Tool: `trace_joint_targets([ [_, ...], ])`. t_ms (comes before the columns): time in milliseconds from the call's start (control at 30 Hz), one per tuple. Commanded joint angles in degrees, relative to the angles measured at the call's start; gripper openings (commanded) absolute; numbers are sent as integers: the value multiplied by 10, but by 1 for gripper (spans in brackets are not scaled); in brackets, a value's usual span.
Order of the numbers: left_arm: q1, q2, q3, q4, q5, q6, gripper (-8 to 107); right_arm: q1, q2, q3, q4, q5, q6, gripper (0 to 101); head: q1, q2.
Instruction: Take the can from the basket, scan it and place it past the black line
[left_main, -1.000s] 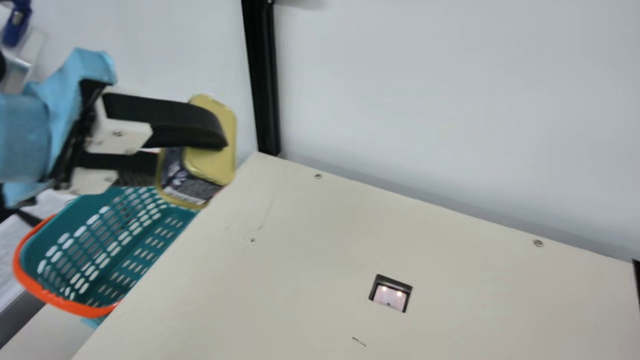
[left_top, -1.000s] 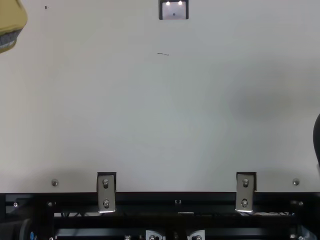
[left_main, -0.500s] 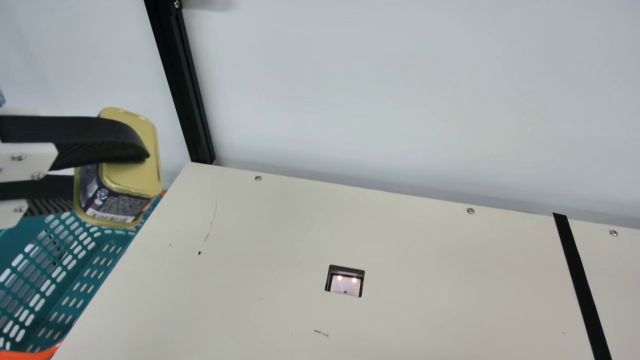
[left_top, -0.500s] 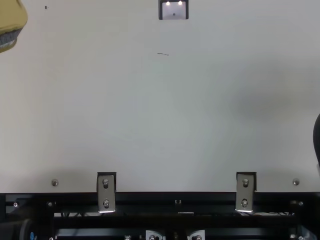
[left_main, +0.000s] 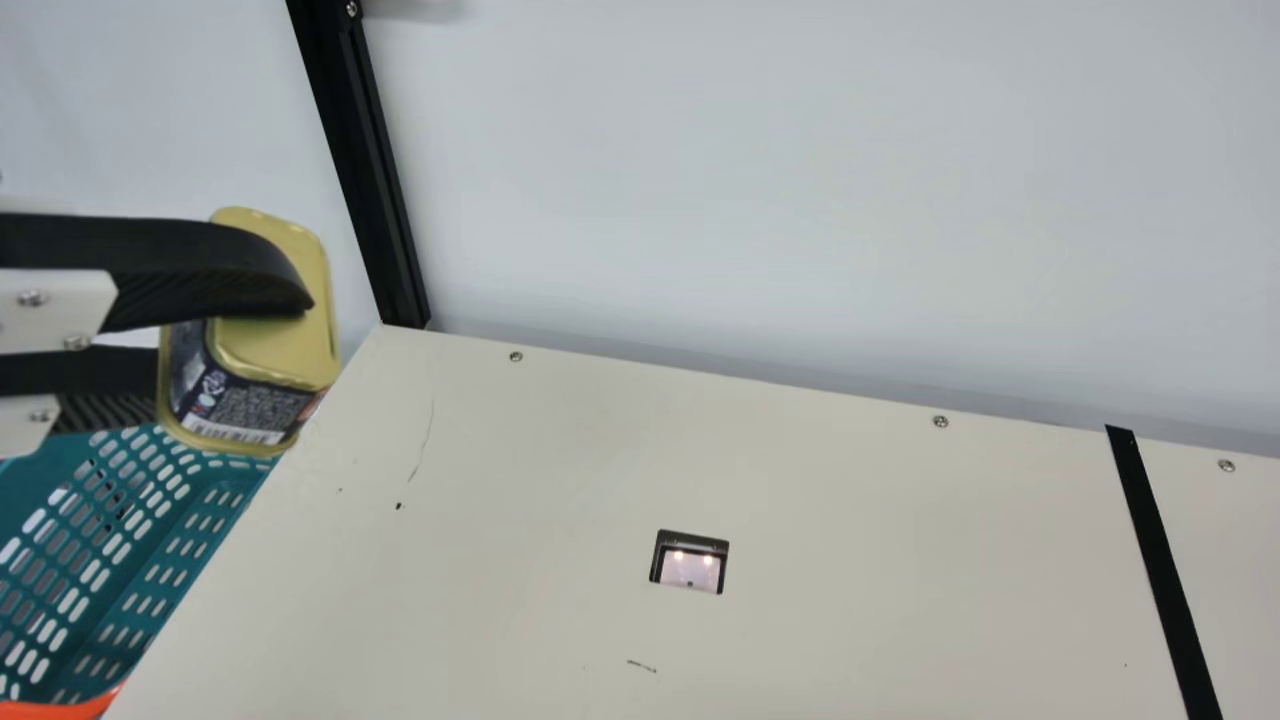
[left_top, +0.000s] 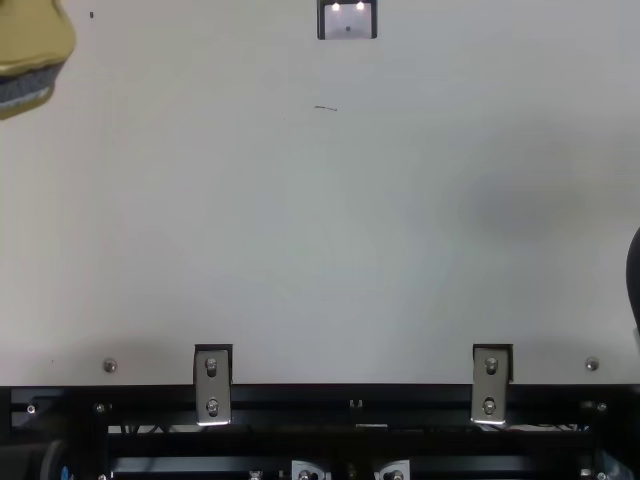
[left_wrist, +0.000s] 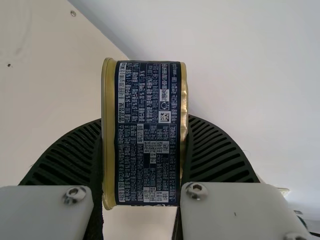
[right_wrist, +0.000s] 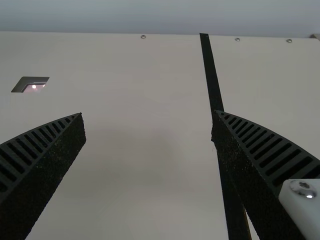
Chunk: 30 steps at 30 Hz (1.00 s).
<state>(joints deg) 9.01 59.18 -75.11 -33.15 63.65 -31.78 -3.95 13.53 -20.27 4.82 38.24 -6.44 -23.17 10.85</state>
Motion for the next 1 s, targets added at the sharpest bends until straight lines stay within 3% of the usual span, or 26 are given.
trace_joint_targets([
  [0,-3,2,-4,-6,8,-13,10,0,0,0,0,0,0,101,-18,-1],
  [967,-34,8,-49,-66,63,-129,10,0,0,0,0,0,0,101,-18,-1],
])
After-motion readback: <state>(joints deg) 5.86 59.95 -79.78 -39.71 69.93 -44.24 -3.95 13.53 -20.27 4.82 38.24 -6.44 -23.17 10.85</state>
